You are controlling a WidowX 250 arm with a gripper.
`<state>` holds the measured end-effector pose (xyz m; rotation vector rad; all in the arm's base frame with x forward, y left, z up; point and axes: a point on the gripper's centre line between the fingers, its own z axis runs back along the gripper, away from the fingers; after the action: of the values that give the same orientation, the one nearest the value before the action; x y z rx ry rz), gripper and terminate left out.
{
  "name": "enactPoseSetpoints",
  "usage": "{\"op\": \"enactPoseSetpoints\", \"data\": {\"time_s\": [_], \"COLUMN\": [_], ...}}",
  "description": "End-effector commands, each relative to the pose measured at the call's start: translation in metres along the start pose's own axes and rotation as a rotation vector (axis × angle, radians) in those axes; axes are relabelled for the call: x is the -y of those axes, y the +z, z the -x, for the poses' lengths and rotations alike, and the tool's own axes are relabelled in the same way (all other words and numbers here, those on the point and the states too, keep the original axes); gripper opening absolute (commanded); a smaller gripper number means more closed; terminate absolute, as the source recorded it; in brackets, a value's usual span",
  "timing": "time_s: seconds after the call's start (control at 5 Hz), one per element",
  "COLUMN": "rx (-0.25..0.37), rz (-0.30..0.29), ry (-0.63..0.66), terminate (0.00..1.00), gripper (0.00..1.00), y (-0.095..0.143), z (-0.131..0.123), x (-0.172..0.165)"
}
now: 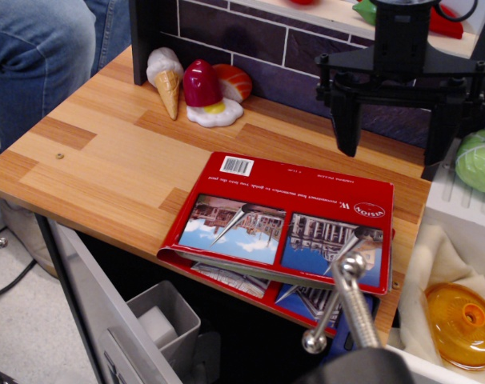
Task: Open book
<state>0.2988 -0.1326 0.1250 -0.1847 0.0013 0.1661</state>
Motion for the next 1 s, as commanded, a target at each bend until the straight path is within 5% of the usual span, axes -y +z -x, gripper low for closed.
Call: {"op": "enactPoseSetpoints", "data": {"time_s": [0.0, 0.6, 0.8], "rx": [0.0, 0.258, 0.262], "rz": [0.0, -0.175, -0.246], "ry": [0.0, 0.098, 0.187], "terminate": [0.0, 0.0, 0.0], "gripper": [1.0, 1.0, 1.0], "y": [0.0, -0.041, -0.053], "z": [0.0, -0.016, -0.019], "x": [0.0, 0.016, 0.028]}}
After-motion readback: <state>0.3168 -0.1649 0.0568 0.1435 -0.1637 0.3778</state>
